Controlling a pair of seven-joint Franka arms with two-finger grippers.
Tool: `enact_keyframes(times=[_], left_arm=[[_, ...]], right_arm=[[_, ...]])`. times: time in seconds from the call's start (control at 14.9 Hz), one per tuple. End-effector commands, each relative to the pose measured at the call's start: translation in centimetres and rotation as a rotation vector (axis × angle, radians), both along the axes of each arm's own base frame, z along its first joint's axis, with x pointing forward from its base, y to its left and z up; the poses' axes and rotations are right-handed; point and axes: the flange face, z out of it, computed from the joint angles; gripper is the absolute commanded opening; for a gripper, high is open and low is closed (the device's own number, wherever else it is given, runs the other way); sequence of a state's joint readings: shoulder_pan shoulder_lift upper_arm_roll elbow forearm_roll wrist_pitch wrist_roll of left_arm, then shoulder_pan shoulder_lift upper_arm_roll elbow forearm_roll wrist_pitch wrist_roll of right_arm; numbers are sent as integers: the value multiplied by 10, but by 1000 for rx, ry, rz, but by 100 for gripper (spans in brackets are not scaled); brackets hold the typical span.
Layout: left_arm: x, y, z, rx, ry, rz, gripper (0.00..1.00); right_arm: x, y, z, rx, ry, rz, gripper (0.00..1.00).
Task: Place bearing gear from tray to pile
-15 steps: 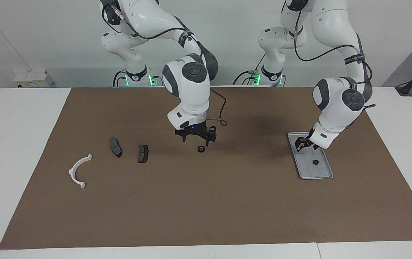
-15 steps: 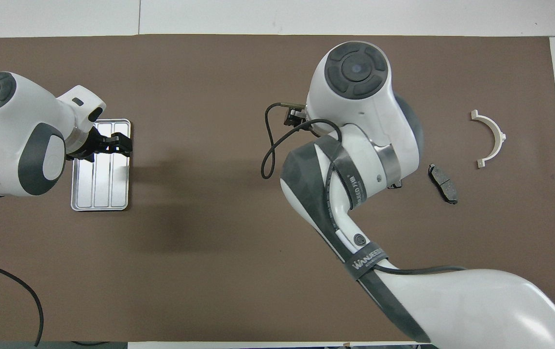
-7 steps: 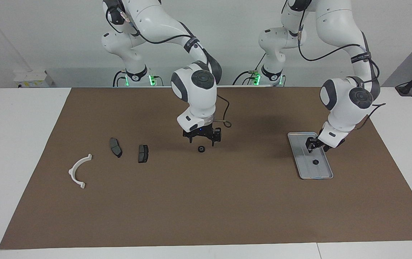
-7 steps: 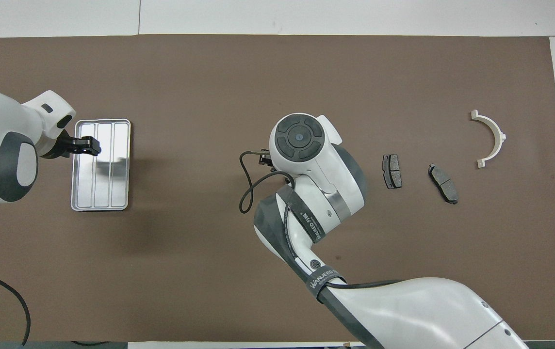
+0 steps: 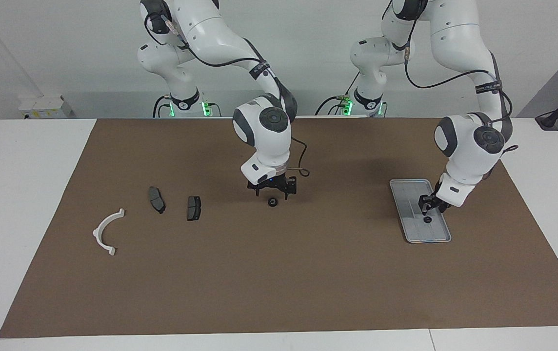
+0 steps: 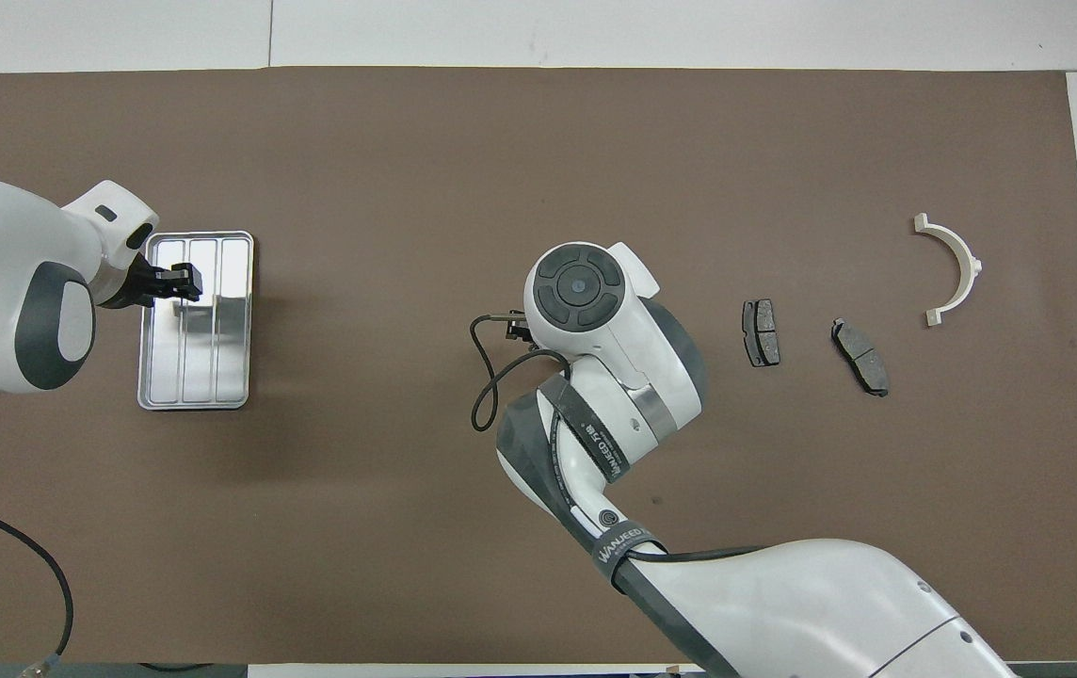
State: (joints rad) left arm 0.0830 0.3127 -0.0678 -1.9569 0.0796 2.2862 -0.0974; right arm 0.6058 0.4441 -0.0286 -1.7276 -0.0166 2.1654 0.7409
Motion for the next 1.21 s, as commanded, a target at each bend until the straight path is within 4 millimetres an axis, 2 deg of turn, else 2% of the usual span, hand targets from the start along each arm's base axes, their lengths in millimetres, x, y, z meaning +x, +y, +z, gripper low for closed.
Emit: enact_keyframes(times=[0.0,0.47,1.0,1.14], left_arm=[[2,-2,-6,15,-20,6,58],[6,-1,-17,12,-23,5,56],[8,-1,-17,7,-41,6,56],[8,-2,-27,5,-32,4,56]], right_arm=[[-2,-4,-5,25,2,16,99],[0,0,-20,70,-2,25,99],[-3,-4,-37,73,-10,41,99],[-3,-4,-40,75,-9,36,98]])
